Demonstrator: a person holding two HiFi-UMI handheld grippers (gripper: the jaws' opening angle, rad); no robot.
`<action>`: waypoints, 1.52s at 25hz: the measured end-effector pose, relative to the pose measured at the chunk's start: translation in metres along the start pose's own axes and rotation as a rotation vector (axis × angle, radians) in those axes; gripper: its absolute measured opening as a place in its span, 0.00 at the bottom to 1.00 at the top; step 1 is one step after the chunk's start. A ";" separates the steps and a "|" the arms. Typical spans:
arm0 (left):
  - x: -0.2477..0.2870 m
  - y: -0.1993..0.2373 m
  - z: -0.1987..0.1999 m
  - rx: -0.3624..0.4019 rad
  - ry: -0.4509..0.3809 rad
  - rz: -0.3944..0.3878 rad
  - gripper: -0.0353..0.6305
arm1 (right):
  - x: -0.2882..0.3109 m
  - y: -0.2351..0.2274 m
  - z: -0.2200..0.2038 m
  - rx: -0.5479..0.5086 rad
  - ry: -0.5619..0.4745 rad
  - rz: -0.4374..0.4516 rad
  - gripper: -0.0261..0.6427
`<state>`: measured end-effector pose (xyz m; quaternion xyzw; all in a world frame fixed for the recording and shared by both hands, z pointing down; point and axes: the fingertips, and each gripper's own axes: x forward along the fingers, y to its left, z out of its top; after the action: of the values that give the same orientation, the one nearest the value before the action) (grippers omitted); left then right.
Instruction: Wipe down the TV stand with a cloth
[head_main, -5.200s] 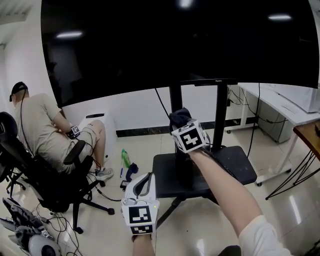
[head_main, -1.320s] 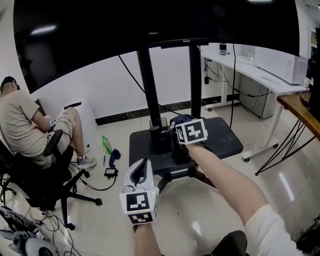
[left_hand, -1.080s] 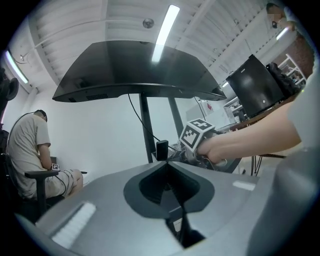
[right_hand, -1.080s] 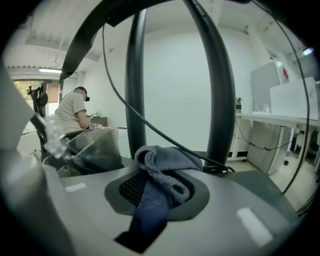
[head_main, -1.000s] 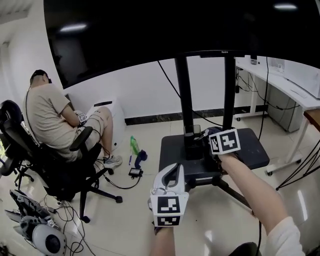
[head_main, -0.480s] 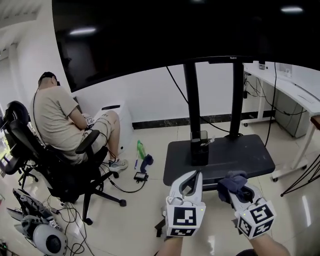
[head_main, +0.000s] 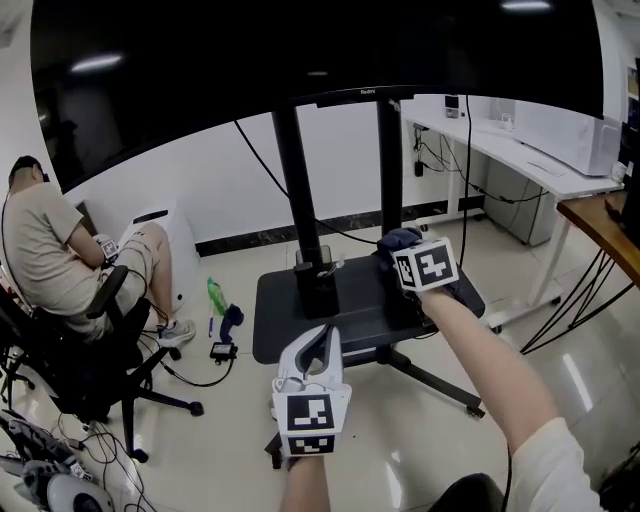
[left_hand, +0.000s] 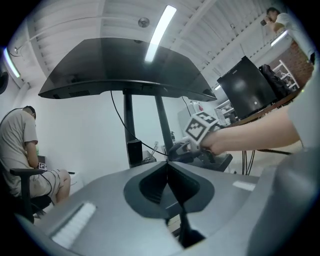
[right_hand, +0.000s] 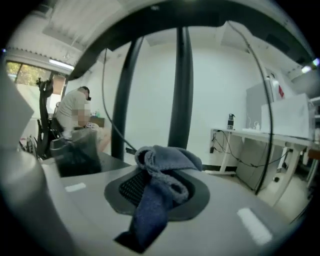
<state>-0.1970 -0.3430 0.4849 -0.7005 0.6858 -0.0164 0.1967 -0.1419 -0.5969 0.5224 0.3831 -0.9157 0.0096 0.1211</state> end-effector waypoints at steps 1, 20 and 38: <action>-0.004 0.002 0.003 0.001 -0.001 -0.003 0.15 | 0.019 -0.005 -0.002 0.009 0.048 -0.021 0.18; 0.002 -0.035 0.040 0.063 -0.092 -0.074 0.15 | -0.220 0.076 -0.037 -0.184 -0.271 0.115 0.18; 0.010 -0.043 0.033 0.053 -0.041 -0.059 0.15 | 0.025 -0.103 -0.019 -0.017 0.165 -0.044 0.18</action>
<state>-0.1459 -0.3455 0.4652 -0.7152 0.6600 -0.0259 0.2284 -0.0819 -0.6852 0.5385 0.4001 -0.8939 0.0308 0.1996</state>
